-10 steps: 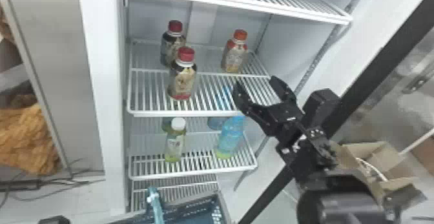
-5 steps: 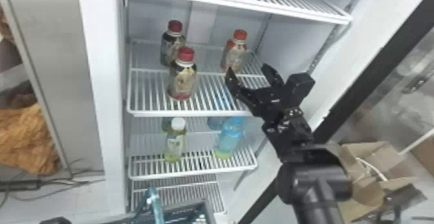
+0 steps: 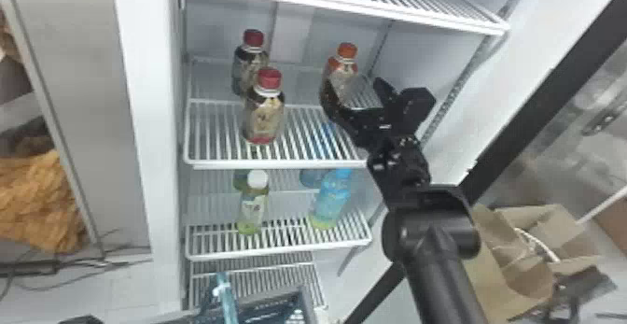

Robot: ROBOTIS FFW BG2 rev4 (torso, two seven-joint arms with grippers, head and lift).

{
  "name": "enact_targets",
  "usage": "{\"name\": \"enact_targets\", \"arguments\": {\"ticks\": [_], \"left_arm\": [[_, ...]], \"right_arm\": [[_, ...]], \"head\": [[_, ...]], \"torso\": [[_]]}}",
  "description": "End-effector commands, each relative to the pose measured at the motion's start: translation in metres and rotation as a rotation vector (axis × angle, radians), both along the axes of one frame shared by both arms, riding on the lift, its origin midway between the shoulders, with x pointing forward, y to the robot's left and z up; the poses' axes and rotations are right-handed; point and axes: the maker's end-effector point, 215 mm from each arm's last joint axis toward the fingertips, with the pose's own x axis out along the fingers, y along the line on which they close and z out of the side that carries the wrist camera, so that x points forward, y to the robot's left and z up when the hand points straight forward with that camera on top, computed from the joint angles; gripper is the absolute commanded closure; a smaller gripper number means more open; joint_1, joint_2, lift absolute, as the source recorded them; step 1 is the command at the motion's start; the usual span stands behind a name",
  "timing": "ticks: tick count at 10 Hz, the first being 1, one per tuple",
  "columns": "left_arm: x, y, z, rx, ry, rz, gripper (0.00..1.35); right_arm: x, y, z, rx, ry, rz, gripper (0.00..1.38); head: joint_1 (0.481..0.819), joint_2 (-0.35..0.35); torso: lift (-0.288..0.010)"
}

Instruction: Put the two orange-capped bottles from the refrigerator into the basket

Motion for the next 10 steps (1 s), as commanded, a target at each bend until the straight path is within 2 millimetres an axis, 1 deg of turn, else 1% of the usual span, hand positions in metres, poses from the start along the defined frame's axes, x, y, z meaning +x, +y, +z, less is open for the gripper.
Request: {"name": "enact_targets", "arguments": {"ticks": [1,4,5,6,7,8,9,10], "left_arm": [[0.0,-0.001,0.001,-0.001,-0.002,-0.003,1.21],[0.0,-0.001,0.001,-0.001,-0.002,-0.003,1.21],[-0.001,-0.001,0.001,-0.001,-0.001,-0.005,1.21],[0.0,-0.001,0.001,-0.001,-0.004,-0.005,1.21],[-0.001,-0.002,0.001,-0.002,-0.003,-0.006,1.21],[-0.001,-0.001,0.001,-0.003,-0.001,-0.005,1.21],[-0.001,-0.001,0.001,-0.003,-0.001,-0.005,1.21],[-0.001,-0.001,0.001,-0.003,-0.001,-0.005,1.21]], "right_arm": [[0.018,0.001,0.001,0.003,0.0,-0.005,0.06],[0.039,-0.006,-0.004,0.005,0.015,-0.039,0.05],[0.046,-0.007,-0.002,-0.015,0.016,-0.043,0.06],[0.053,-0.005,-0.002,-0.015,0.019,-0.039,0.11],[0.055,-0.004,-0.003,-0.016,0.022,-0.036,0.32],[0.055,-0.004,-0.003,-0.018,0.022,-0.038,0.73],[0.054,-0.005,-0.006,-0.017,0.027,-0.045,0.85],[0.053,-0.006,-0.009,-0.018,0.032,-0.048,0.85]], "head": [[0.695,-0.35],[0.695,-0.35],[0.695,-0.35],[0.695,-0.35],[0.695,-0.35],[0.695,-0.35],[0.695,-0.35],[0.695,-0.35]], "torso": [[-0.04],[-0.04],[-0.04],[-0.04],[-0.04],[-0.04],[-0.04],[-0.04]]}}
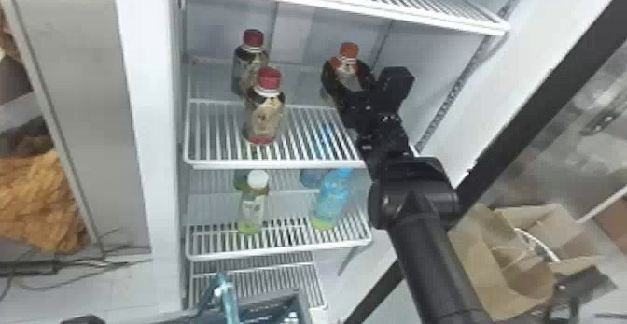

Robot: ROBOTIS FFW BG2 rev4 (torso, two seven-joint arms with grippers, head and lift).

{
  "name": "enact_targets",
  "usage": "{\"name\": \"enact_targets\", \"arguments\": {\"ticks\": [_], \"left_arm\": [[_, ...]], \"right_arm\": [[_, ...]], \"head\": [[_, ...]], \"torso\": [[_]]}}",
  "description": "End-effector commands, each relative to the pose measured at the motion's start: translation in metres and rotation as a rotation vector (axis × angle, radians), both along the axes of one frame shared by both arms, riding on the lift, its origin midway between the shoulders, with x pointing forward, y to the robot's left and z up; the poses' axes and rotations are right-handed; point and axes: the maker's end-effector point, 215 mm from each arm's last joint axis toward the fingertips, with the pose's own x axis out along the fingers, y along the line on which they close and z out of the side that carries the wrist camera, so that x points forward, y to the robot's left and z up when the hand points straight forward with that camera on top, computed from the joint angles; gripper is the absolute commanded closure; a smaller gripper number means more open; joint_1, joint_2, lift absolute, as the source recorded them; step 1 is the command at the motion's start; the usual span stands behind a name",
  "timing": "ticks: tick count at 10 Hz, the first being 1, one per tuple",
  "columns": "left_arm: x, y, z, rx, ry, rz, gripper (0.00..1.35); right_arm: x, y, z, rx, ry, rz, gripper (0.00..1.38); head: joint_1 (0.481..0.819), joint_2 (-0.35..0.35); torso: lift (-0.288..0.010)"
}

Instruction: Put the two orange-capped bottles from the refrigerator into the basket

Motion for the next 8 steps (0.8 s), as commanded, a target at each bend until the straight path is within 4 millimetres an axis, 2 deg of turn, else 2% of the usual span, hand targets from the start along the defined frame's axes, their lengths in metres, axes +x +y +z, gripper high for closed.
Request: {"name": "enact_targets", "arguments": {"ticks": [1,3,4,6,7,8], "left_arm": [[-0.001,0.0,-0.001,0.001,0.002,-0.001,1.21],[-0.001,0.0,-0.001,0.001,0.002,-0.001,1.21],[-0.001,0.0,-0.001,0.001,0.002,-0.001,1.21],[0.0,0.0,0.0,0.0,-0.002,-0.002,1.21],[0.0,0.0,0.0,0.001,0.0,-0.001,1.21],[0.0,0.0,0.0,0.001,0.0,-0.001,1.21]], "right_arm": [[-0.003,-0.001,0.0,-0.002,-0.003,-0.001,0.87],[-0.013,0.002,0.013,-0.01,-0.042,0.005,0.87],[-0.023,0.008,0.026,-0.02,-0.072,0.016,0.87],[-0.047,0.008,0.032,-0.018,-0.083,0.025,0.87],[-0.064,0.011,0.025,-0.006,-0.072,0.037,0.87],[-0.089,0.018,0.029,0.003,-0.067,0.058,0.87]], "head": [[0.695,-0.35],[0.695,-0.35],[0.695,-0.35],[0.695,-0.35],[0.695,-0.35],[0.695,-0.35]], "torso": [[-0.04],[-0.04],[-0.04],[-0.04],[-0.04],[-0.04]]}}
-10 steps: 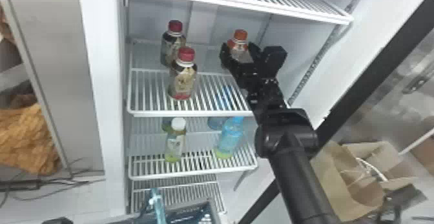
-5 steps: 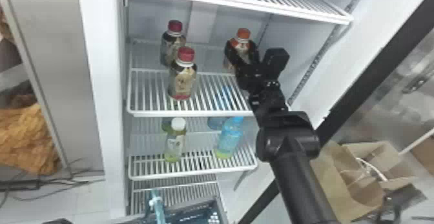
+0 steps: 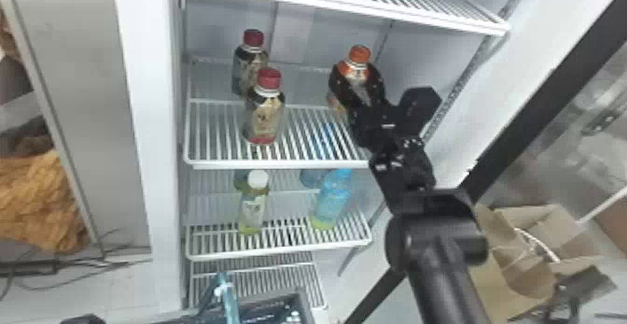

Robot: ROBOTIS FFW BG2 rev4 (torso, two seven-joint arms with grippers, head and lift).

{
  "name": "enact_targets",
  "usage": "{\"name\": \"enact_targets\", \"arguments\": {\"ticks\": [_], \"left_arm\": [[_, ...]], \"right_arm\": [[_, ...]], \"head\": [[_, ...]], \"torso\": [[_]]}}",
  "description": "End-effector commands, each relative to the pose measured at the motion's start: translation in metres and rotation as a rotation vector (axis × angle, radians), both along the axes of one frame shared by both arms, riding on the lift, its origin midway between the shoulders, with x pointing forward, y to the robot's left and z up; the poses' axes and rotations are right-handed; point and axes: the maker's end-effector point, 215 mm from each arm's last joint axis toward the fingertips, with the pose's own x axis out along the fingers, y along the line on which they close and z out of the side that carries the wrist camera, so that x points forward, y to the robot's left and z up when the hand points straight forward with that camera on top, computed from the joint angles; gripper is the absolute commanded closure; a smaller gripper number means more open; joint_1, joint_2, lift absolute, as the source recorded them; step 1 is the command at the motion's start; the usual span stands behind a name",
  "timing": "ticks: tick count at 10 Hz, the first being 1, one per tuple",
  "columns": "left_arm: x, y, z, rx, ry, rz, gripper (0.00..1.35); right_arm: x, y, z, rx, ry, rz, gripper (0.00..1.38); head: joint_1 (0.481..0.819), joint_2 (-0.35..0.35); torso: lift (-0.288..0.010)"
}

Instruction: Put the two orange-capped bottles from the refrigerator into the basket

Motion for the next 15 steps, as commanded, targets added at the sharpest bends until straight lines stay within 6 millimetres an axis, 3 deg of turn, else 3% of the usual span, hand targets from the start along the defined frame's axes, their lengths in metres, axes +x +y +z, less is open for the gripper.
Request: {"name": "enact_targets", "arguments": {"ticks": [1,3,5,9,10,11,13,15], "left_arm": [[0.0,0.0,0.0,0.002,-0.001,0.0,1.21],[0.0,0.0,0.0,0.002,-0.003,-0.003,1.21],[-0.001,0.0,0.0,0.003,-0.002,-0.005,1.21],[0.0,0.0,0.001,0.001,-0.005,-0.004,1.21],[0.001,0.0,0.001,0.001,-0.005,-0.002,1.21],[0.001,0.0,0.001,0.001,-0.005,-0.002,1.21],[0.001,-0.001,0.002,0.0,-0.007,-0.004,1.21],[0.001,-0.001,0.002,-0.001,-0.007,-0.006,1.21]], "right_arm": [[-0.036,0.01,0.008,0.018,0.003,0.025,0.87],[-0.082,0.017,0.014,0.077,0.035,0.045,0.87],[-0.124,0.04,0.023,0.121,0.072,0.104,0.87],[-0.209,0.107,0.017,0.184,0.265,0.273,0.87],[-0.226,0.116,0.015,0.175,0.315,0.288,0.87],[-0.243,0.128,0.004,0.188,0.391,0.33,0.87],[-0.276,0.138,-0.051,0.191,0.617,0.399,0.87],[-0.306,0.139,-0.076,0.178,0.752,0.402,0.87]], "head": [[0.695,-0.35],[0.695,-0.35],[0.695,-0.35],[0.695,-0.35],[0.695,-0.35],[0.695,-0.35],[0.695,-0.35],[0.695,-0.35]], "torso": [[-0.04],[-0.04],[-0.04],[-0.04],[-0.04],[-0.04],[-0.04],[-0.04]]}}
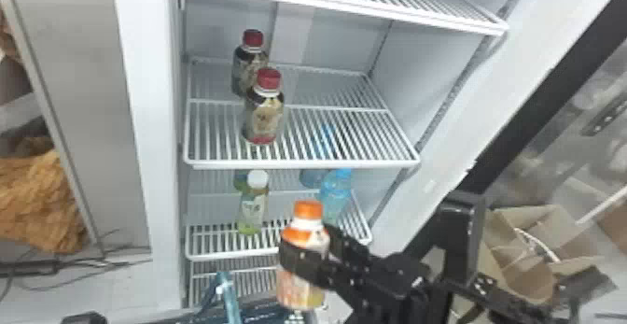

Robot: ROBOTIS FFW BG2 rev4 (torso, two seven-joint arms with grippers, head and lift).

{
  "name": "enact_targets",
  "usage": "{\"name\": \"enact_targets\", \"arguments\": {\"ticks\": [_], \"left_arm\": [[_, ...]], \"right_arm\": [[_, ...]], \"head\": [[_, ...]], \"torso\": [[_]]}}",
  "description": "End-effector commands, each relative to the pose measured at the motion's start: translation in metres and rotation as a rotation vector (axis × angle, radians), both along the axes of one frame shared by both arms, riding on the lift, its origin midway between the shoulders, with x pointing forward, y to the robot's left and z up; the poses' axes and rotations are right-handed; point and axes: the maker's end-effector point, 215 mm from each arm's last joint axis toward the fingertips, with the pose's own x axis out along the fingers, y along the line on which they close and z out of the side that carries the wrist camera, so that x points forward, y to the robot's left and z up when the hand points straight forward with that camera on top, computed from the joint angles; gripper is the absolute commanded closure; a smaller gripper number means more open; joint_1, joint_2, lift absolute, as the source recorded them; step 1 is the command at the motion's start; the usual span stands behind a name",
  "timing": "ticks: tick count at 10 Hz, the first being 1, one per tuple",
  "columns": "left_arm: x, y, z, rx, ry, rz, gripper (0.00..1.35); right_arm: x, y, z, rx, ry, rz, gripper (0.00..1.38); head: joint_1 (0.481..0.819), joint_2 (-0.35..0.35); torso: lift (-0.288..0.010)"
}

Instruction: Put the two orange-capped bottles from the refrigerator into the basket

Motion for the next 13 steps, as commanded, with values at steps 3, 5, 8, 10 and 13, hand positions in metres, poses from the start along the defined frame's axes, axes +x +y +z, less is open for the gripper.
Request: {"name": "enact_targets", "arguments": {"ticks": [3,5,8,10,13], "left_arm": [[0.0,-0.001,0.0,0.001,-0.002,-0.002,1.21],[0.0,-0.001,0.0,0.001,-0.002,-0.002,1.21],[0.0,-0.001,0.0,0.001,-0.002,-0.002,1.21],[-0.001,-0.001,0.0,0.001,0.0,-0.002,1.21],[0.0,0.0,0.0,0.002,0.0,0.0,1.21]], "right_arm": [[-0.046,0.013,-0.038,-0.003,0.215,0.068,0.87],[-0.065,0.014,-0.055,-0.036,0.303,0.095,0.87],[-0.05,-0.001,-0.081,-0.05,0.314,0.059,0.87],[-0.038,0.007,-0.093,-0.016,0.298,0.068,0.87],[-0.036,0.015,-0.094,0.004,0.285,0.089,0.67]], "head": [[0.695,-0.35],[0.695,-0.35],[0.695,-0.35],[0.695,-0.35],[0.695,-0.35]], "torso": [[-0.04],[-0.04],[-0.04],[-0.04],[-0.04]]}}
